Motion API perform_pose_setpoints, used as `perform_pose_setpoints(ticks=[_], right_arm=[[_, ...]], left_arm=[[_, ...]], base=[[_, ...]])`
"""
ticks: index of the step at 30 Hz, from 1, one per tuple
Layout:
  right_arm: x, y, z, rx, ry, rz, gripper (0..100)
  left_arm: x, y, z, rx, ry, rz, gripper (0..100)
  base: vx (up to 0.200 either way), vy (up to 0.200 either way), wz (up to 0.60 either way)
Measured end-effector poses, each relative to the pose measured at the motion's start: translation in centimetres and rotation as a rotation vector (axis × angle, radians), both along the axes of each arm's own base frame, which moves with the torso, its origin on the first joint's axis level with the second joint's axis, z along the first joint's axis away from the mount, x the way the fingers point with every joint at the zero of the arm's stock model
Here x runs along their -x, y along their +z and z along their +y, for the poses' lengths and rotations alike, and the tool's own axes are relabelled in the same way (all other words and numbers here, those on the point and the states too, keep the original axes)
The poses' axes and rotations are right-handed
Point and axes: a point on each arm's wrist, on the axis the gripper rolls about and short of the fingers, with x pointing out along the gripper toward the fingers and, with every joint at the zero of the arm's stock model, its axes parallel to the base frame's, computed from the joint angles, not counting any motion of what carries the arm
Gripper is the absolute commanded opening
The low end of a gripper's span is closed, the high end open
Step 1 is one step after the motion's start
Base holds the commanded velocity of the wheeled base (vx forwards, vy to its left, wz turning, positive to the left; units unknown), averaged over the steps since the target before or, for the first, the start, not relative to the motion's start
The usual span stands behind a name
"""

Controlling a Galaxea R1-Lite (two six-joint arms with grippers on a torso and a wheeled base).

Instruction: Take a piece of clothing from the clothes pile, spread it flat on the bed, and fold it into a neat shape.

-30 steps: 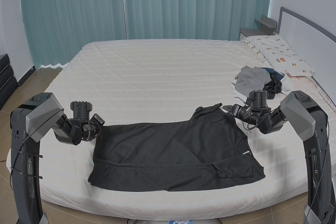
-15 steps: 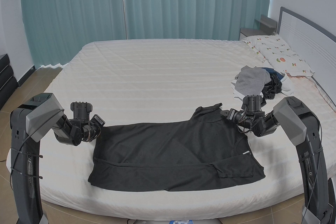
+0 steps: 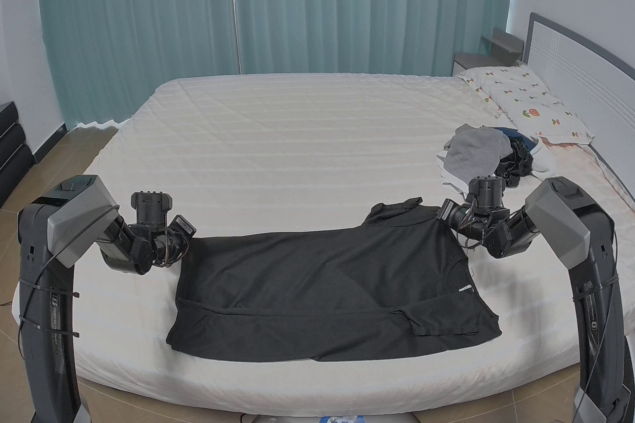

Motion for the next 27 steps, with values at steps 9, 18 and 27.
perform_pose_setpoints(ticks=[9,18,27], right_arm=[[1.9,1.7,-0.1,-0.031,-0.001,-0.031,0],[2.6,4.0,-0.3,-0.062,-0.016,-0.068,0],[2.6,5.2,-0.7,-0.138,-0.068,-0.075,0]], left_arm=[[0.2,1.5,0.3,0.014,0.016,-0.104,0],[0.7,1.9,0.9,0.013,0.027,-0.131,0],[0.7,1.9,1.3,0.037,-0.002,-0.129,0]], base=[[0.0,0.0,0.0],[0.0,0.0,0.0],[0.0,0.0,0.0]])
